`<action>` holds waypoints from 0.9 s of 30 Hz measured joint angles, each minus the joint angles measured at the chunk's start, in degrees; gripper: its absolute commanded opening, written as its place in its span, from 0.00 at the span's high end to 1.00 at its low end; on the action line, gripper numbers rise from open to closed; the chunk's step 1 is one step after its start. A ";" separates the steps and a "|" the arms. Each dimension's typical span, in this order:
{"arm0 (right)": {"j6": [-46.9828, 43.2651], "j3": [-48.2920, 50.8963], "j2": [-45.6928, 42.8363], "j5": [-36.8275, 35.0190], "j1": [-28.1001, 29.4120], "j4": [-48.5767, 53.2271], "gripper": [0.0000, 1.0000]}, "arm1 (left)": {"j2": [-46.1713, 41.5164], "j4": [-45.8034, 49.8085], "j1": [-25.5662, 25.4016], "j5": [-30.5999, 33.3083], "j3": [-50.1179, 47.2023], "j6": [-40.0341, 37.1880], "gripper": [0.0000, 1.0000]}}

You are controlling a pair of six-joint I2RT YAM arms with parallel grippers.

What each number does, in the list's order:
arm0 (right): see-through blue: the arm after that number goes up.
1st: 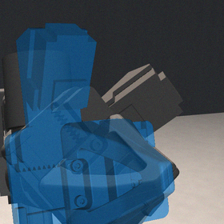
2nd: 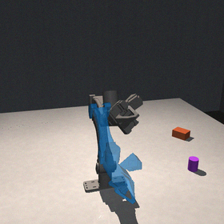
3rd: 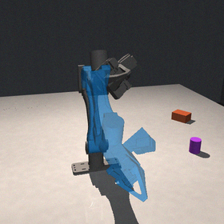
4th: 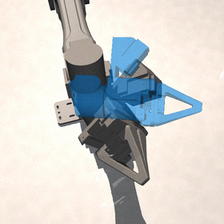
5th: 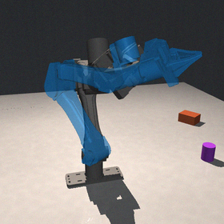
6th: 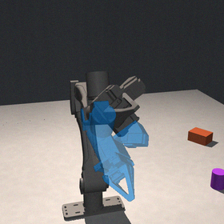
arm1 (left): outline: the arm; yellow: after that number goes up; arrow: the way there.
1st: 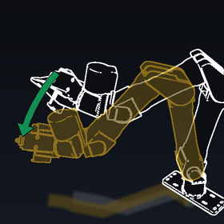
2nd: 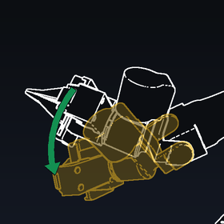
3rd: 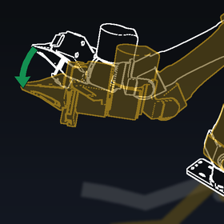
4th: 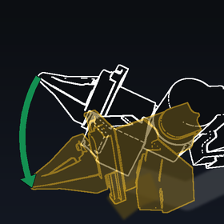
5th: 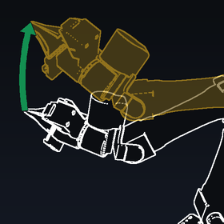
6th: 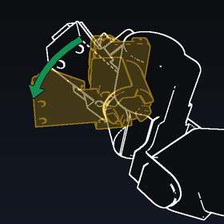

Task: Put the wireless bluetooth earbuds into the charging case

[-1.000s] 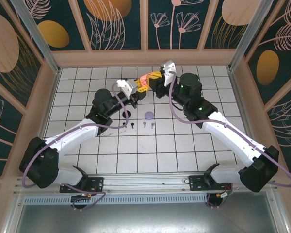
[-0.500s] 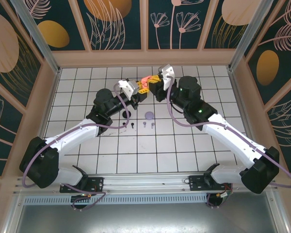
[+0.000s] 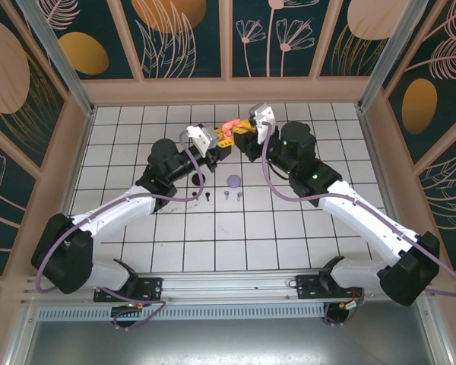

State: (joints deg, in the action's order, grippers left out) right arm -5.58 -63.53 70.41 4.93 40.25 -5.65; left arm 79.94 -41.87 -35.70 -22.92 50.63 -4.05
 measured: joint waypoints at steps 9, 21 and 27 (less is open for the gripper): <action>-0.07 0.68 -0.90 -1.03 -0.02 0.04 0.65 | 0.11 0.04 0.00 -0.07 0.59 0.00 1.00; 3.34 2.80 -4.44 -1.51 -0.61 1.97 0.48 | -0.02 -2.67 0.00 3.02 0.50 0.07 1.00; 11.30 7.56 -11.85 -3.54 -1.31 4.42 0.45 | -1.29 -5.29 0.00 8.74 -1.42 0.22 1.00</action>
State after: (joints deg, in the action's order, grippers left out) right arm 5.72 -55.96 58.57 1.39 38.94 -1.23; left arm 78.65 -47.16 -35.70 -14.17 49.21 -3.84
